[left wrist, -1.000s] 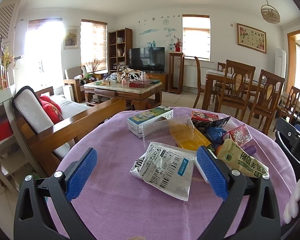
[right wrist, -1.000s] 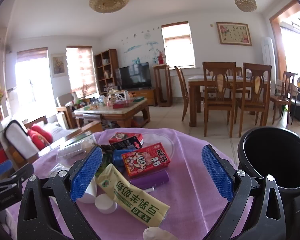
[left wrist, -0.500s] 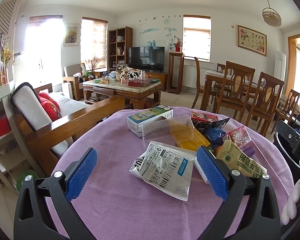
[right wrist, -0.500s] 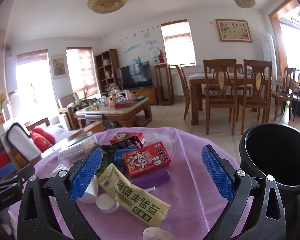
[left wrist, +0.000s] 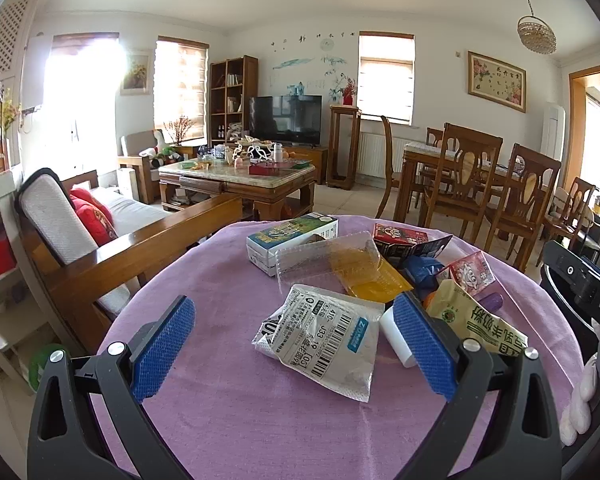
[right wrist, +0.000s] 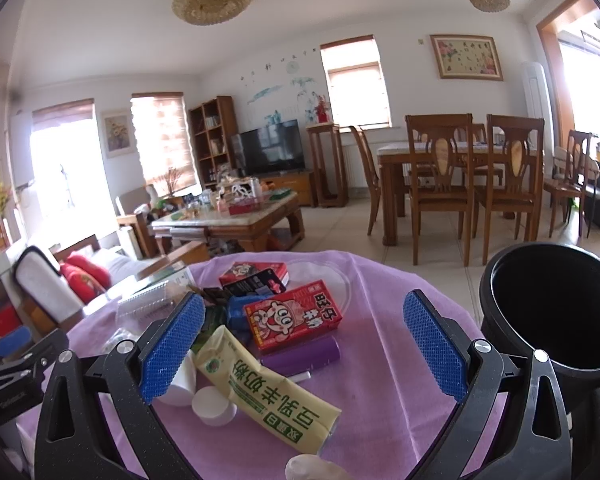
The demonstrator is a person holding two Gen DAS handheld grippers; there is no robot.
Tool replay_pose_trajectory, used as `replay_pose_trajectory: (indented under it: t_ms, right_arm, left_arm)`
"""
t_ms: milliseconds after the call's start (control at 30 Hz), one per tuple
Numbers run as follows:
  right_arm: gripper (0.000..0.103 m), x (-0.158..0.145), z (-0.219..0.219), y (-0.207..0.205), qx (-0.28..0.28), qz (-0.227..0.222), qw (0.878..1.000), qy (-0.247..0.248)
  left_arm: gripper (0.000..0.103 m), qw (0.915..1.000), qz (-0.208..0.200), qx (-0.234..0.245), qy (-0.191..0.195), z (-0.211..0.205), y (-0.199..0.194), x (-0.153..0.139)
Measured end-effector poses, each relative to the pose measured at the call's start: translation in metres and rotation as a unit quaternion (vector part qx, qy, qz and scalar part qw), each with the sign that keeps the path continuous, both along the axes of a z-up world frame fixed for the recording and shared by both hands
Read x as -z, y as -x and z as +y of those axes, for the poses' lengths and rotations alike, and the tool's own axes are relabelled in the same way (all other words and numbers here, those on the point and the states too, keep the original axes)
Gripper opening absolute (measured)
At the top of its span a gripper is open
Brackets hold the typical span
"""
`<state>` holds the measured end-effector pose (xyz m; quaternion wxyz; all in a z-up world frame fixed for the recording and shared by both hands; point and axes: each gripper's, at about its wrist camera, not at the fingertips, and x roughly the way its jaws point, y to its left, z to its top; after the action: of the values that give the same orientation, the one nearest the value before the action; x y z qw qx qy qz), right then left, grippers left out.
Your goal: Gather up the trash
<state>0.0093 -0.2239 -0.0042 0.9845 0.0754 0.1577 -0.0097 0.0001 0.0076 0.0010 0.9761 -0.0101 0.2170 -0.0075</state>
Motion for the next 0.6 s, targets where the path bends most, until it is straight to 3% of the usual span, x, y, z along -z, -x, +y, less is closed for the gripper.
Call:
replay_pose_trajectory:
  t_ms: [600]
  right_arm:
    - [0.098,-0.0017,-0.0062,0.0001,-0.001,0.002,1.000,-0.004]
  left_arm:
    - [0.098,1.0000,-0.004,-0.003,0.000,0.0011,0.0001,0.0002]
